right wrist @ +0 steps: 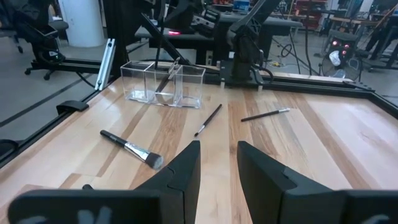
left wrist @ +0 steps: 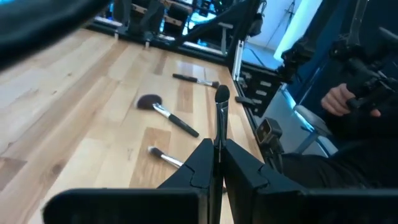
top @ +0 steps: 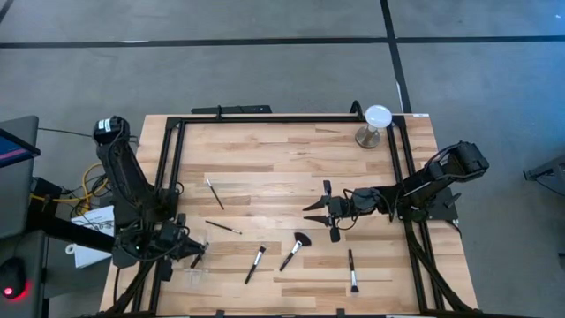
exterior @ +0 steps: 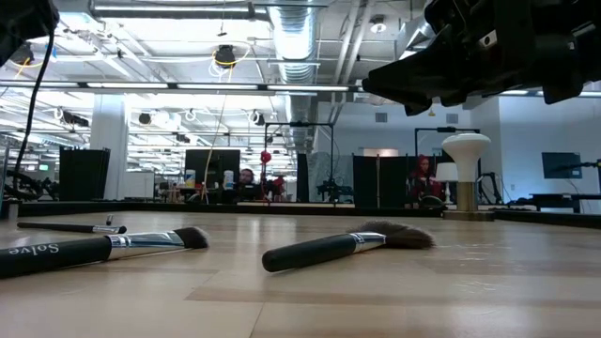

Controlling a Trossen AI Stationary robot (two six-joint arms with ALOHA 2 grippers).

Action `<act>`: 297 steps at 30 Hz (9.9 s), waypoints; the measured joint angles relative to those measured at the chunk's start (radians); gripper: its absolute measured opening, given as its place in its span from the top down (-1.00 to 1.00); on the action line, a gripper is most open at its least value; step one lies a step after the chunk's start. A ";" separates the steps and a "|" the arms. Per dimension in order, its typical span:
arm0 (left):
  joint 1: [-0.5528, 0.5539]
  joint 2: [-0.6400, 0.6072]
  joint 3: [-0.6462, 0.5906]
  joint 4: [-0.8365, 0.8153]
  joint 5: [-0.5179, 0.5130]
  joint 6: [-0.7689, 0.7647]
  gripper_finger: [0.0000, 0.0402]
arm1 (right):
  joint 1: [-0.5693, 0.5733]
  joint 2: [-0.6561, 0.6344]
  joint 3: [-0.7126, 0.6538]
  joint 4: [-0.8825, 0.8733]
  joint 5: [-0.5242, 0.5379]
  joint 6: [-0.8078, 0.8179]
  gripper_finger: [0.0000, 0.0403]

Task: Put items in baskets/containers
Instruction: Put the eyeshadow brush into the transparent organizer

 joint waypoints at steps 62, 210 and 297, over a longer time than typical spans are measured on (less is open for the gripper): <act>0.402 0.000 0.002 0.074 0.642 0.129 0.57 | 0.004 0.000 0.000 -0.013 0.000 0.044 0.52; 1.046 0.389 0.390 -0.607 1.060 0.553 0.92 | 0.132 0.000 0.000 -0.090 0.163 0.230 0.52; 0.115 -0.035 0.097 -0.406 0.344 -0.416 0.97 | 0.132 0.000 0.000 -0.105 0.163 0.254 0.52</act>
